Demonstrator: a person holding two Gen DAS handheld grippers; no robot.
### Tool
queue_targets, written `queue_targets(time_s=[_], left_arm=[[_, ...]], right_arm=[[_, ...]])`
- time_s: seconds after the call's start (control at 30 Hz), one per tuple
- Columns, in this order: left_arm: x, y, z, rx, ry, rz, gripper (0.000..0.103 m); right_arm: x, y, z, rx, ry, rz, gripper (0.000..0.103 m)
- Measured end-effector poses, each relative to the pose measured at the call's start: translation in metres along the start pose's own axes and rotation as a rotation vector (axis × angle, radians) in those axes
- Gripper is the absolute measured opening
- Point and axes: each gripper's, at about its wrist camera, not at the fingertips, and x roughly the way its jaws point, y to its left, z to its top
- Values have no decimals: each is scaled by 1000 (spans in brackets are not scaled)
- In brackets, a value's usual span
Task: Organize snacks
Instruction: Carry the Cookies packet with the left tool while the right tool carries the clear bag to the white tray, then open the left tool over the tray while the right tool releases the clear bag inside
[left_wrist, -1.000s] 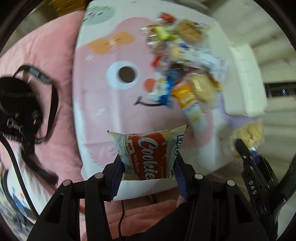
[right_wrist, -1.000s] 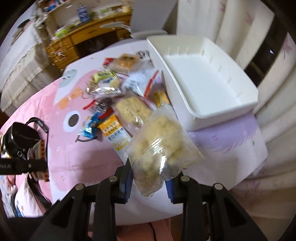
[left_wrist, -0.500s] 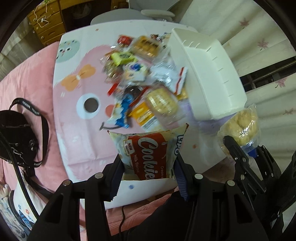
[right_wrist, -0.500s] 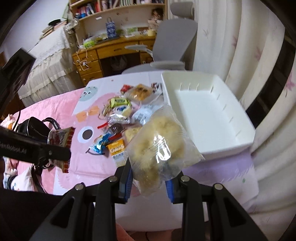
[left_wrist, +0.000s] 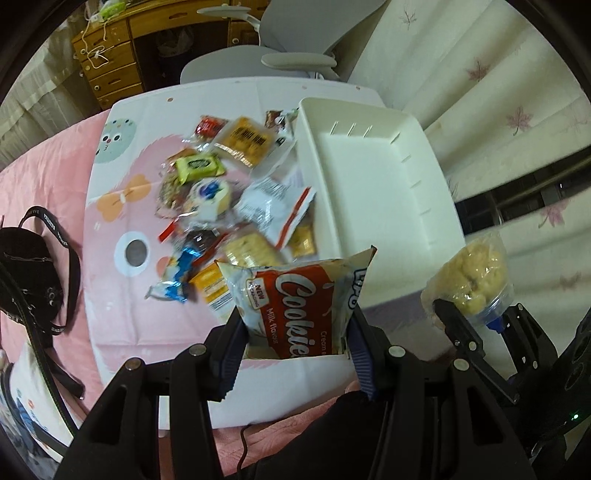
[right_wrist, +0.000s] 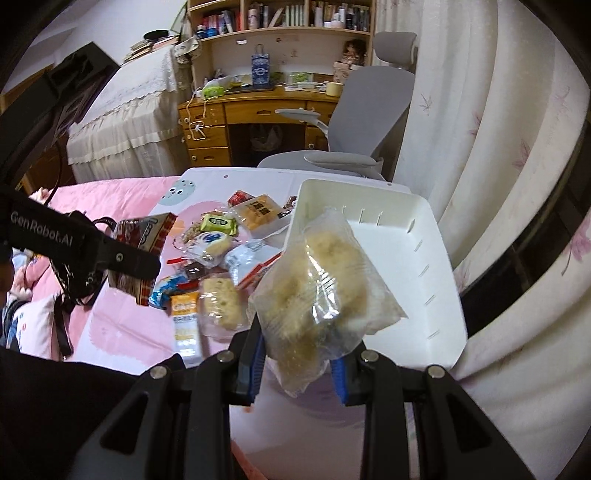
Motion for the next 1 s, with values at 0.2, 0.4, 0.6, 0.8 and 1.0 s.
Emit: queue_targets(time_s=[0.2,0.4,0.6,0.8,1.0], left_arm=[[15,-38,12,-55,-29,-24,50],[29,-74,26,-69,-66,-63,50],[40,-100,38,-67,-96,-100,56],[51,-108,42,-99,-91,-90,71],[52,-104,37,-111,-106,-68,73]], right_arm=[[7,-42,3,-65,5,37,30],[15,-73,5,-102,16,57,30],[21,-98,8,-94,25,57,30],[37,-117,5,-63,83,63,38],[41,-120,2,-57,99,84,40]])
